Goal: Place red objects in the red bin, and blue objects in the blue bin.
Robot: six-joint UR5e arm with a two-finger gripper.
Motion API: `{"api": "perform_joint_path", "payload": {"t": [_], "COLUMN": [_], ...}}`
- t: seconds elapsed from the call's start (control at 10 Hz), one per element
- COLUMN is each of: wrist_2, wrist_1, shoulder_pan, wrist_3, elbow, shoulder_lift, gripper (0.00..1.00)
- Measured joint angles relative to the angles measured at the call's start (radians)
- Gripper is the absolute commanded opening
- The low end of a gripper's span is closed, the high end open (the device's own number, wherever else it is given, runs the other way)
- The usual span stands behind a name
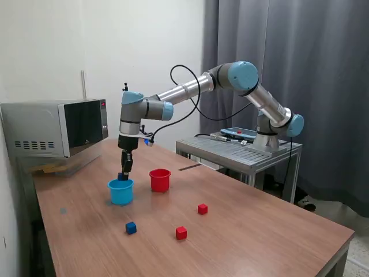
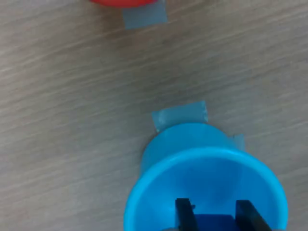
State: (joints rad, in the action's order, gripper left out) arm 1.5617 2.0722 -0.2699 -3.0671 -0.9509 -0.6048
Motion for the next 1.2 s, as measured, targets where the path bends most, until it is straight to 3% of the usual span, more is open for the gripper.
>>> {"api": "perform_joint_path", "payload": {"t": [0.2,0.3,1.2], "wrist_2": [0.0,0.0,0.001], "wrist_1": [-0.001,-0.001,-0.001], "shoulder_pan": [0.001,0.001,0.039], "wrist_3": [0.0,-0.001,0.005], "elbow": [-0.004,-0.003,-0.013], "shoulder_lift": [-0.001,-0.002,-0.023], "gripper": [0.0,1.0,1.0]}}
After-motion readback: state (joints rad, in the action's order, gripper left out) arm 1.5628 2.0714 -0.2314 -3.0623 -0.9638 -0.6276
